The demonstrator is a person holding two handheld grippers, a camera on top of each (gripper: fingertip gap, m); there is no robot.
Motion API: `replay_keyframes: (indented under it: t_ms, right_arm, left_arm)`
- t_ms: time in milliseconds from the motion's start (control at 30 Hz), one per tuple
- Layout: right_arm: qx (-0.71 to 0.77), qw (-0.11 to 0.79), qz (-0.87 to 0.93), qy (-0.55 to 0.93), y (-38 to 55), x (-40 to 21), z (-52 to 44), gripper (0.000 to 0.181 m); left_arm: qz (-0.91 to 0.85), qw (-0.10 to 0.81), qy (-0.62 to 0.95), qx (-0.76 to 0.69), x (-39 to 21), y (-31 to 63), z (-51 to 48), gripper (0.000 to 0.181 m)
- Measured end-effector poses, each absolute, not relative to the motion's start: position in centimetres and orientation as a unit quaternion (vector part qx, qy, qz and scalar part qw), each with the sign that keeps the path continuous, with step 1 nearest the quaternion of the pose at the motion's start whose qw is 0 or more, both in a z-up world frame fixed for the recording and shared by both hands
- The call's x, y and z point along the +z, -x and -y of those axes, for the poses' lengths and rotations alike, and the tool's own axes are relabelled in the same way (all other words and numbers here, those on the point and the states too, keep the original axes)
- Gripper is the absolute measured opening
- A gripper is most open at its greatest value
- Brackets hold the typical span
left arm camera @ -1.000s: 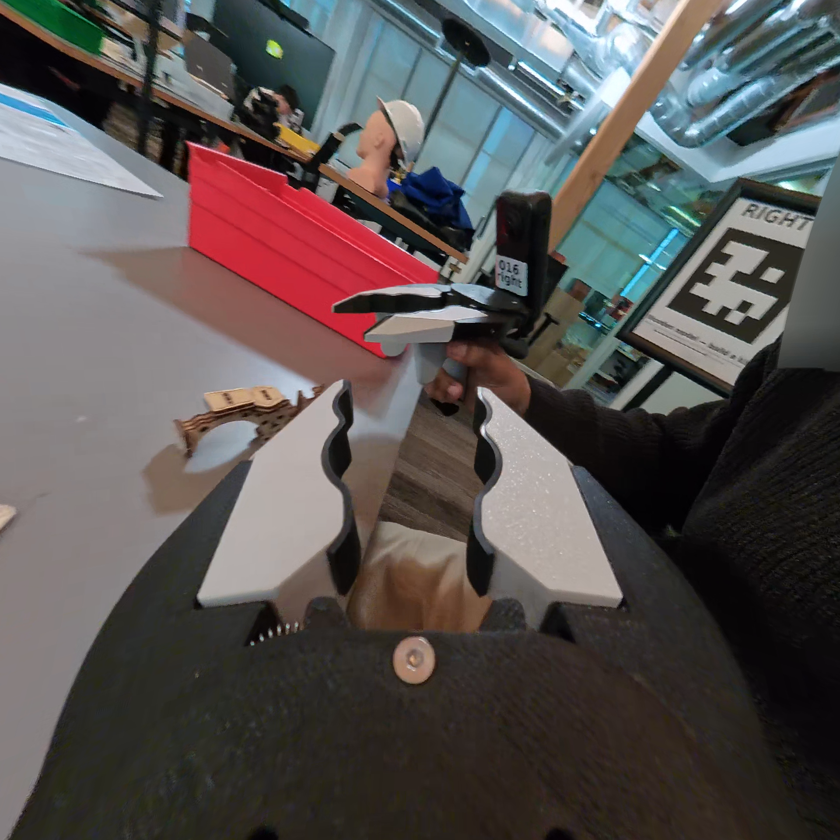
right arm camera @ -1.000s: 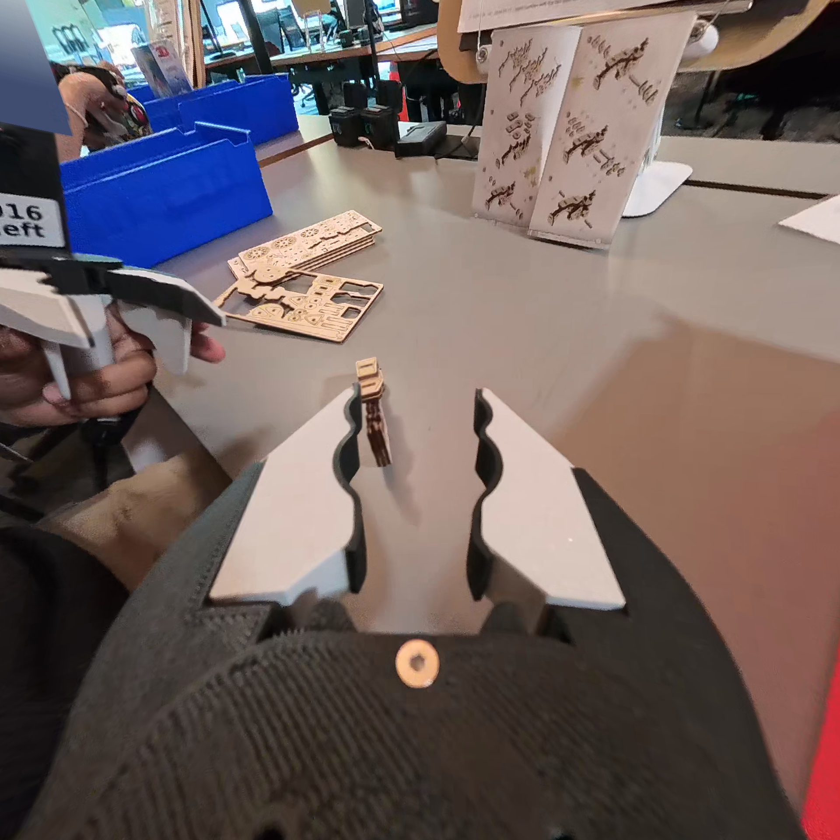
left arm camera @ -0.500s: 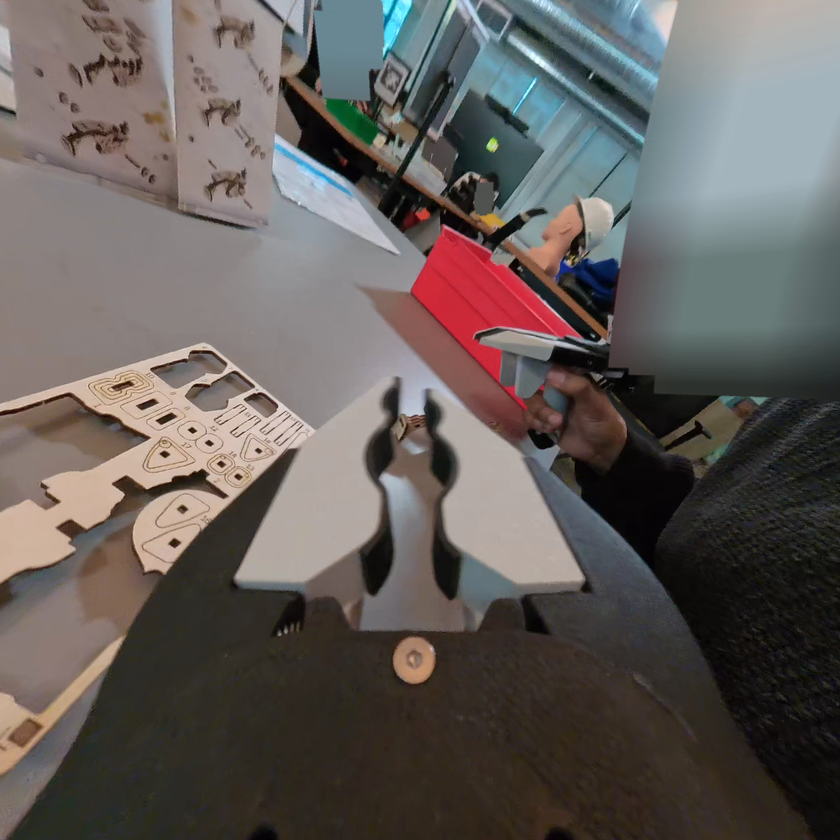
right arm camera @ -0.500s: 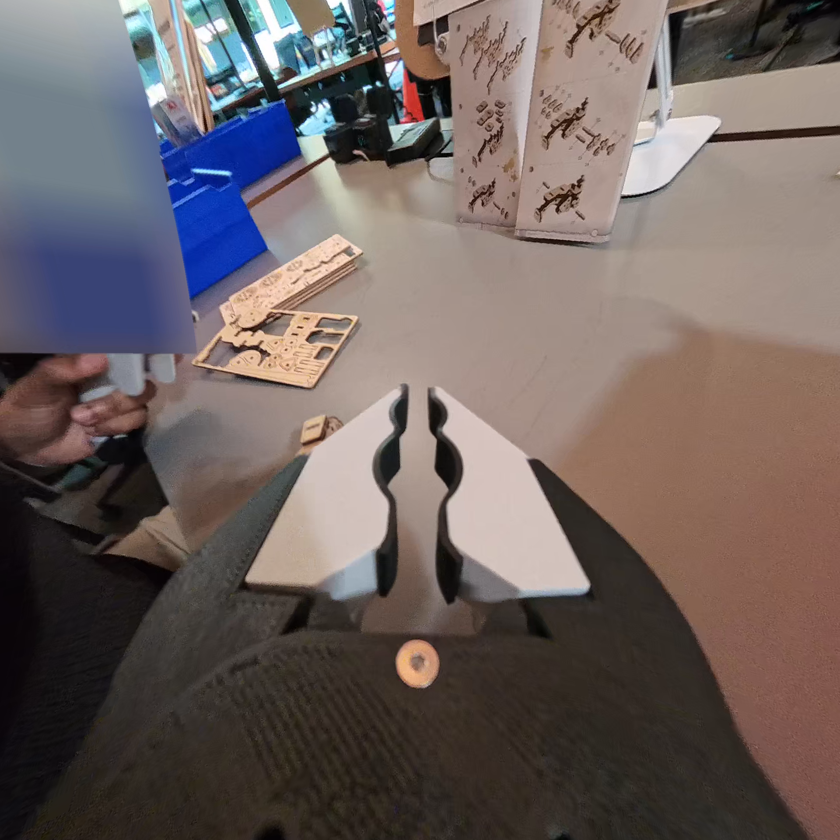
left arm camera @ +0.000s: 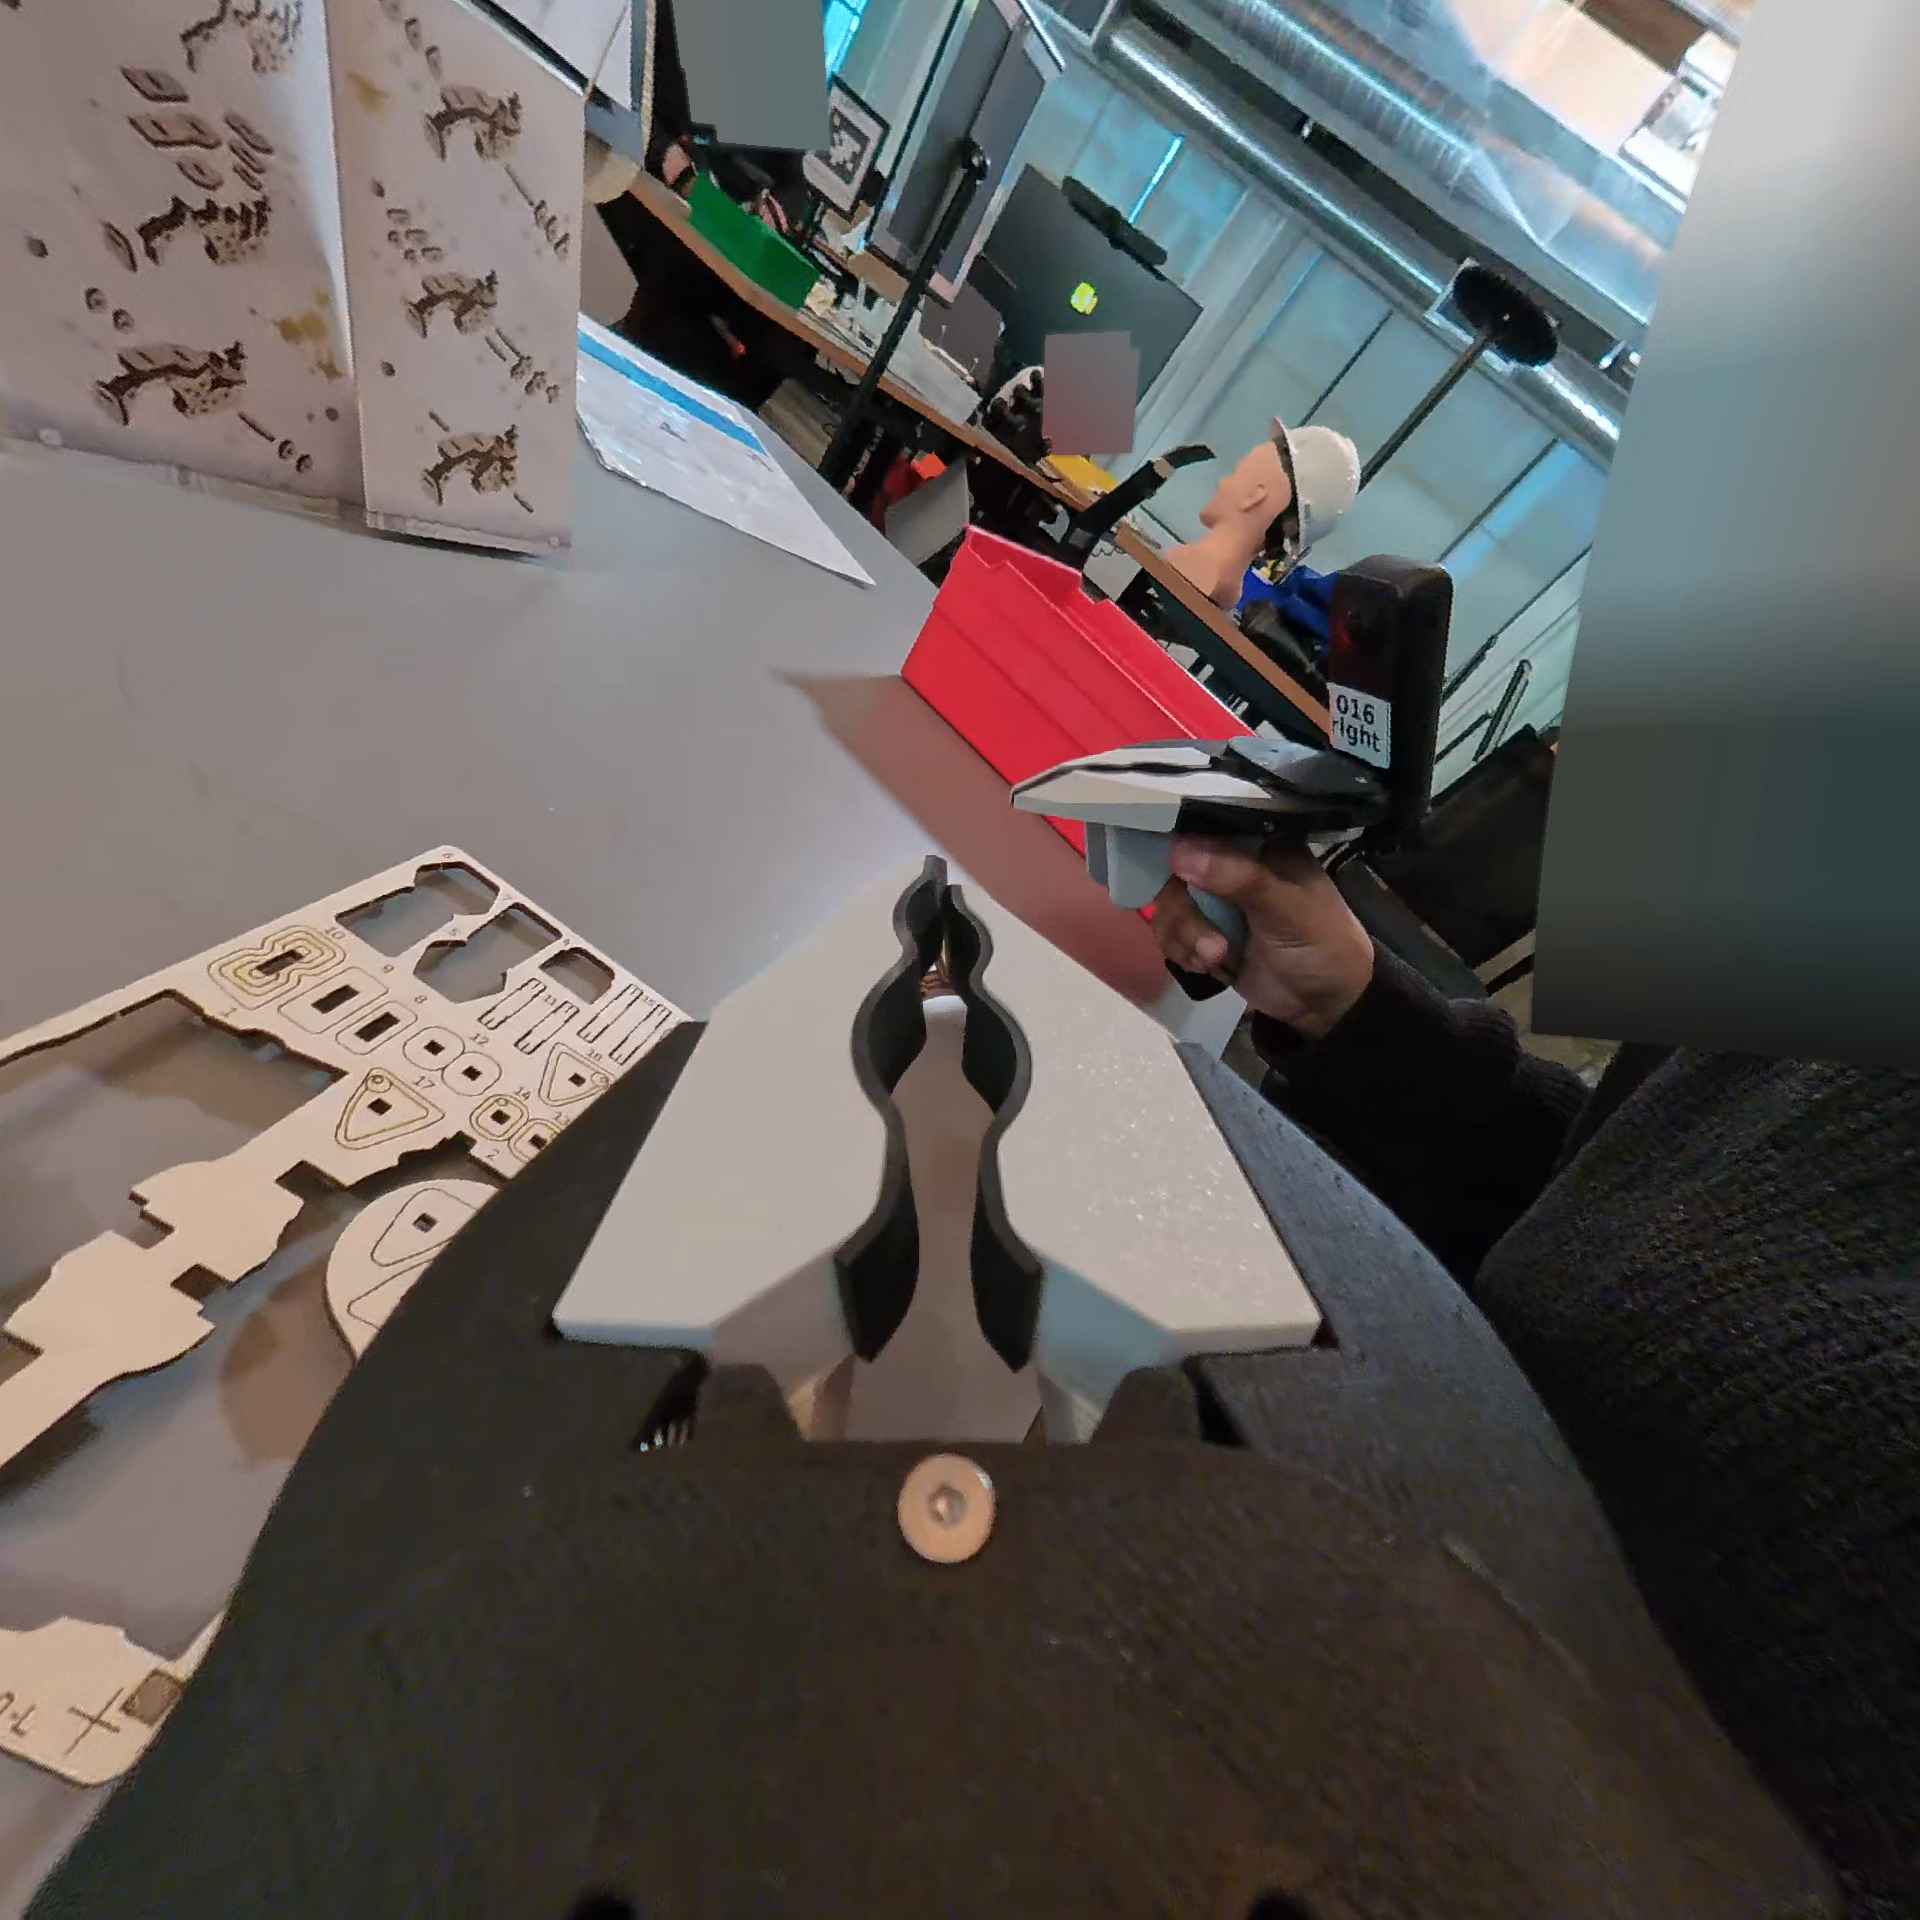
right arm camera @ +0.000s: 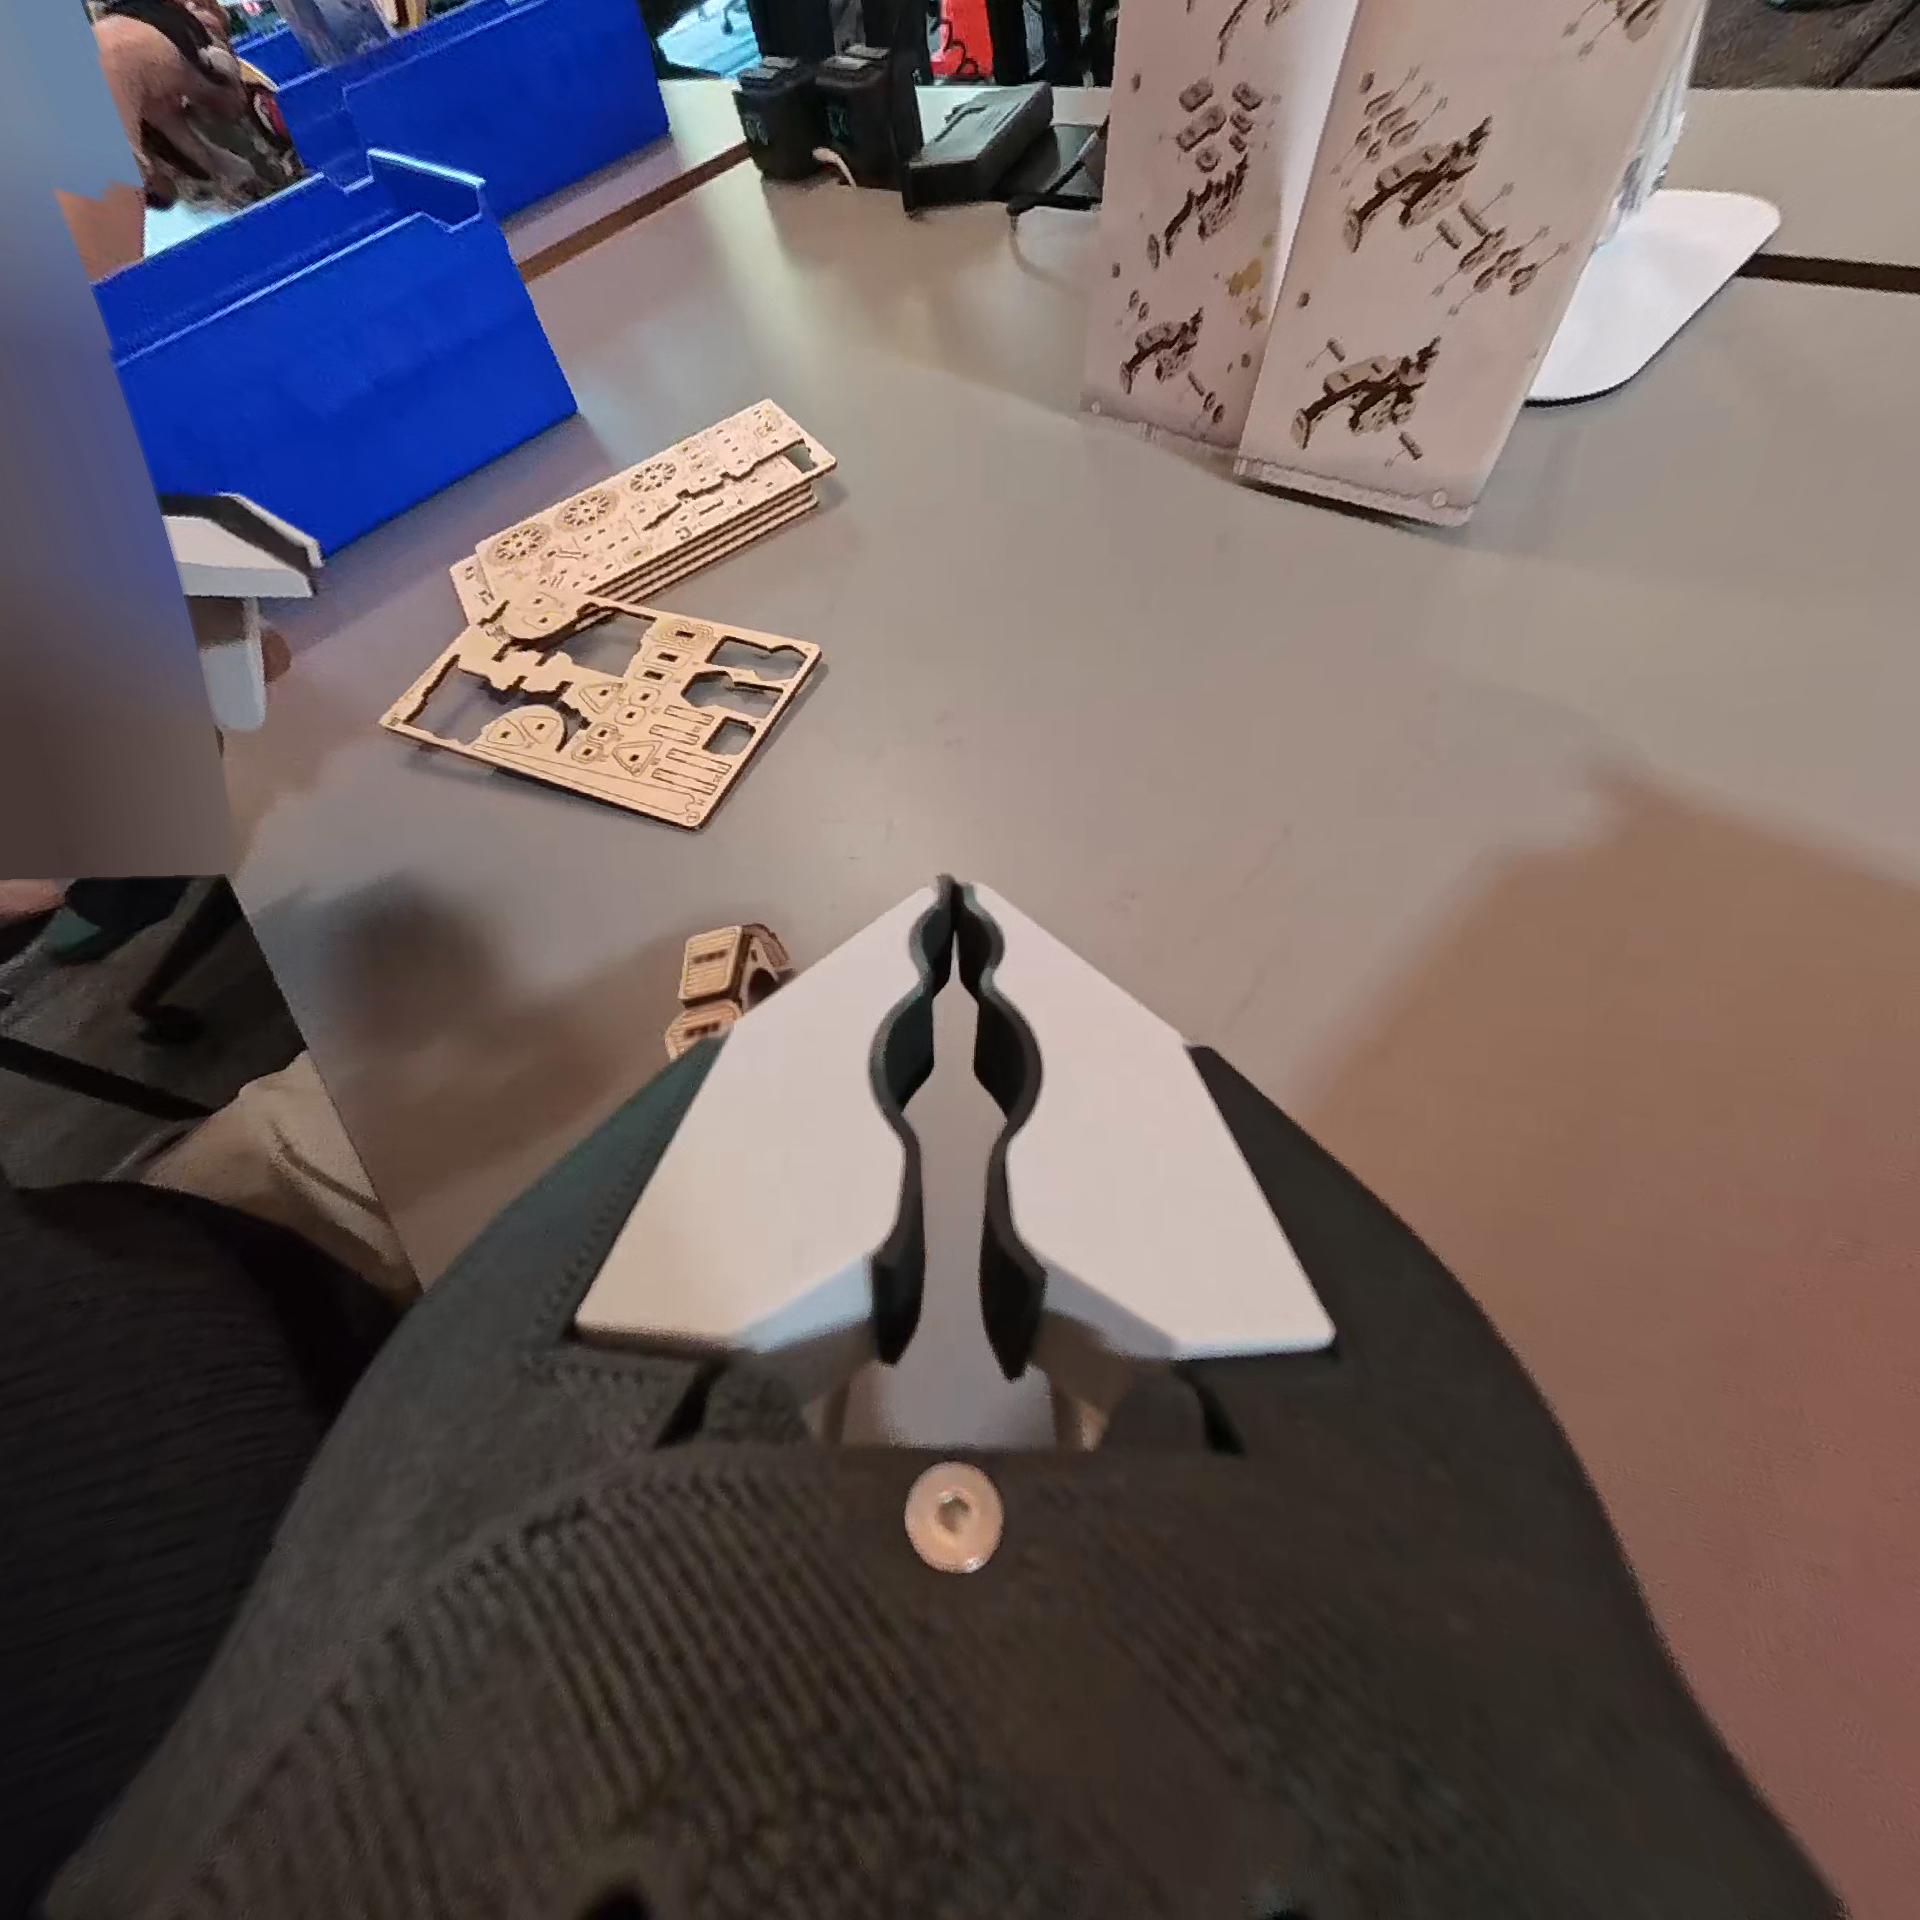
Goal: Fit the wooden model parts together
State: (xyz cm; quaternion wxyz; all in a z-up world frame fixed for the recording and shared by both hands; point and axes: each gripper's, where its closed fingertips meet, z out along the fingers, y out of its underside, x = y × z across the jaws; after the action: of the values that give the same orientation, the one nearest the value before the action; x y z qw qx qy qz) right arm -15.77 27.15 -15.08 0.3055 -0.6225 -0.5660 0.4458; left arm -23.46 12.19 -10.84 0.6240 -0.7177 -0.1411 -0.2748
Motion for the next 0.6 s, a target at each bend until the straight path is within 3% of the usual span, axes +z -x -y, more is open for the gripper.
replay_keyframes:
  t_ms: [367, 433, 533, 600]
  right_arm:
    - [0.468, 0.288, 0.565, 0.616, 16.4, -16.5, -27.7, 0.0]
    - [0.493, 0.29, 0.551, 0.607, 16.7, -15.6, -28.1, 0.0]
    - [0.548, 0.297, 0.529, 0.577, 17.6, -13.0, -28.3, 0.0]
    - [0.555, 0.313, 0.529, 0.56, 18.3, -11.9, -28.4, 0.0]
  left_arm:
    - [0.194, 0.656, 0.686, -0.247, -11.3, 28.2, -11.9, 0.0]
    - [0.201, 0.665, 0.675, -0.25, -10.6, 29.0, -11.9, 0.008]
    - [0.211, 0.669, 0.697, -0.149, -10.1, 32.7, -11.2, 0.025]
    - [0.208, 0.683, 0.699, -0.039, -9.4, 36.7, -9.0, 0.027]
